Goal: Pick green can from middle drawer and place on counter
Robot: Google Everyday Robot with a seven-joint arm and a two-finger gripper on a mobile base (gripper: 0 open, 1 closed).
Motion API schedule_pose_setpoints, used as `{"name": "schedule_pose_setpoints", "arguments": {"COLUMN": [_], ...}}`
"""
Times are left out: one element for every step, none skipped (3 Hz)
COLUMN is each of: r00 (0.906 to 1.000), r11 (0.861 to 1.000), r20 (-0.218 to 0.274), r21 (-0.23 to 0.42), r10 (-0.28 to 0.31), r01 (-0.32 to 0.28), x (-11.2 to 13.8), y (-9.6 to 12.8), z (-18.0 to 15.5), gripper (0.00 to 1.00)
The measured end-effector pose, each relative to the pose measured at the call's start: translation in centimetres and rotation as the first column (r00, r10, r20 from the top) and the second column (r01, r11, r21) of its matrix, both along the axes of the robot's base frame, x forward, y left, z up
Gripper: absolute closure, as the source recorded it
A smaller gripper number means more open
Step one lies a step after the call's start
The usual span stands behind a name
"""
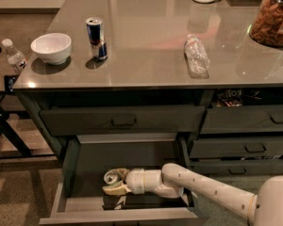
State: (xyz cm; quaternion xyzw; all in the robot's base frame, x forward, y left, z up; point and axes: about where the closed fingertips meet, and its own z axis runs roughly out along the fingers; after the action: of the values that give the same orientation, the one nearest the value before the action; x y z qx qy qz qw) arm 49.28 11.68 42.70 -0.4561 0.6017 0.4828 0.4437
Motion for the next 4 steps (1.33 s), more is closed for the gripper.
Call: {"name": "schedule_pose_setpoints", "arguments": {"r00": [0.9996,0.9985,0.9975,0.9968], "r11": [1.0,1.0,1.0,0.996], "r20": [-0.021,-0.055,-0.067,-0.029], "r21": [0.005,0.009,-0.007,-0.055], "r10": [0.018,0.002,-0.024,-0.075], "r01": [-0.018,-0.001,0.024,0.073], "x": [-0.1,0.1,0.6,1.0], "y": [0.8,1.1,1.2,0.6], "z": [1.1,3.6,7.4,14.1], "gripper": [1.0,1.0,1.0,1.0]}}
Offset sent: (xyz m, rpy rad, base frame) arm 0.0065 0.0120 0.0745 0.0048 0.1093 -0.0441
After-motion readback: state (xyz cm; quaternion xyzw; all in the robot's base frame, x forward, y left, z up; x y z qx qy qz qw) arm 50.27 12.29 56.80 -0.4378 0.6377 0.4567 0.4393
